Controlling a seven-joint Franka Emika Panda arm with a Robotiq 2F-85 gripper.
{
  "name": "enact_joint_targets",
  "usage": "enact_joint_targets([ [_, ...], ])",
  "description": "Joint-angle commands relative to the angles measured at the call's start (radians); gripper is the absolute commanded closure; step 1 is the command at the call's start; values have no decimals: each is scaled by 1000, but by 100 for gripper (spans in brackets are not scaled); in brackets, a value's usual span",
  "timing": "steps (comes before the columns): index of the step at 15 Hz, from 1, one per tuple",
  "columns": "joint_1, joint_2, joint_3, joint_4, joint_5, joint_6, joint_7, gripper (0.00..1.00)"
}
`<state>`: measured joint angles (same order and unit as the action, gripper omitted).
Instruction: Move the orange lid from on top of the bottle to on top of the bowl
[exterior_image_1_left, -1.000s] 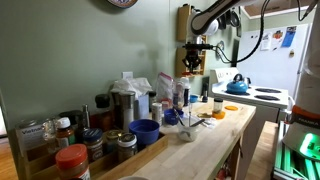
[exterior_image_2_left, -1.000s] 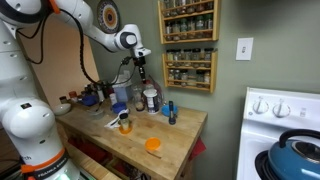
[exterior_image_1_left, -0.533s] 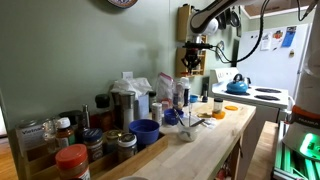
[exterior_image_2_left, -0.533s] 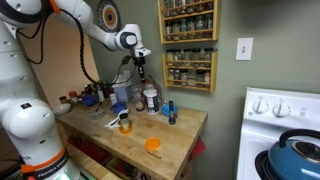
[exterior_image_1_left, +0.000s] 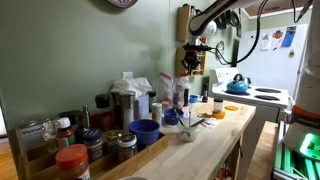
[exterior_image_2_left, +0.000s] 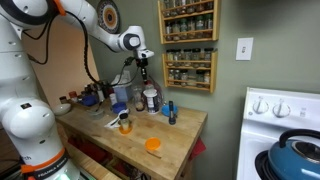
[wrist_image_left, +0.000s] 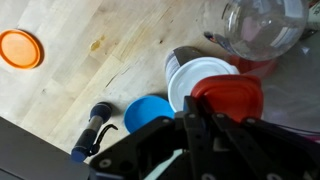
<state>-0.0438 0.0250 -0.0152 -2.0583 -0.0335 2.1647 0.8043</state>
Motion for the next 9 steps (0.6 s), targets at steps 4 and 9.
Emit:
enact_joint_targets([
  [4, 2, 56, -23, 55, 30, -21, -13, 98],
  [9, 7, 78, -26, 67, 25, -28, -9, 98],
])
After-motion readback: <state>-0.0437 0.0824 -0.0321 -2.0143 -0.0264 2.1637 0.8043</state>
